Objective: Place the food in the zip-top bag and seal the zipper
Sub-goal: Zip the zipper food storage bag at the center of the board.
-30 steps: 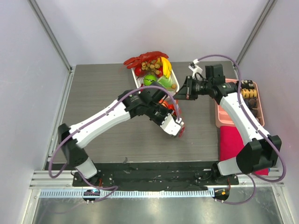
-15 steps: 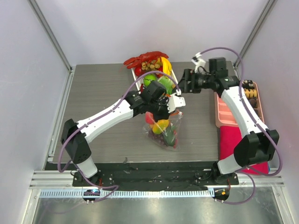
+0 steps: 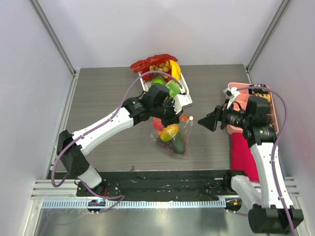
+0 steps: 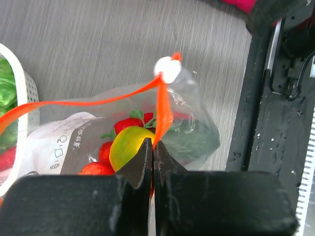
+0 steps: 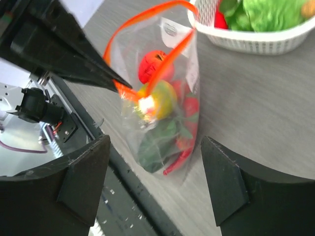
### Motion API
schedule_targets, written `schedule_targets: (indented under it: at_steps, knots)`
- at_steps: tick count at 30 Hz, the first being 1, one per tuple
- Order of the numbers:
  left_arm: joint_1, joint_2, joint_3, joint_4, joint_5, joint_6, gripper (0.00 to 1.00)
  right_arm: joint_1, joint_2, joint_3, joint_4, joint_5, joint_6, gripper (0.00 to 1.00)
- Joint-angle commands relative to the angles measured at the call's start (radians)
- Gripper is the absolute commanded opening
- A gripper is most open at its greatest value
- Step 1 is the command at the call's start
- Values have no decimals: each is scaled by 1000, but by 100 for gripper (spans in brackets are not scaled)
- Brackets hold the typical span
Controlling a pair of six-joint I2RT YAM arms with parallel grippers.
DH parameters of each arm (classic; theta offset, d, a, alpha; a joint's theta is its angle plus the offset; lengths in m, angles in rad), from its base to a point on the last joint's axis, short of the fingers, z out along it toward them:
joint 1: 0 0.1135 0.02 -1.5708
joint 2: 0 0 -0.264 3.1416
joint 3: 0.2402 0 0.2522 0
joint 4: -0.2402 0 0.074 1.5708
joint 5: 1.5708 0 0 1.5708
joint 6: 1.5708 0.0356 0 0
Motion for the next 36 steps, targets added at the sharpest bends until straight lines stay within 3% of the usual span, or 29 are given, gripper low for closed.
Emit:
schedule_targets:
  at_steps: [1,11,17,23,36]
  knots:
    - [-1,-26,90,35,29,-52,0,35,-65,-71,276,-32,38,77]
    - [-1,-63,38,46,57,-43,0,246,-5,-151,365,85,-54,71]
    - [-2,-83,-9,-28,117,42,0,257,46,-139,335,93,-157,72]
    - [-2,-82,-43,-29,82,42,0,260,35,-147,309,73,-227,72]
    - [-2,-75,-65,-72,128,114,0,311,78,-173,365,77,-260,64]
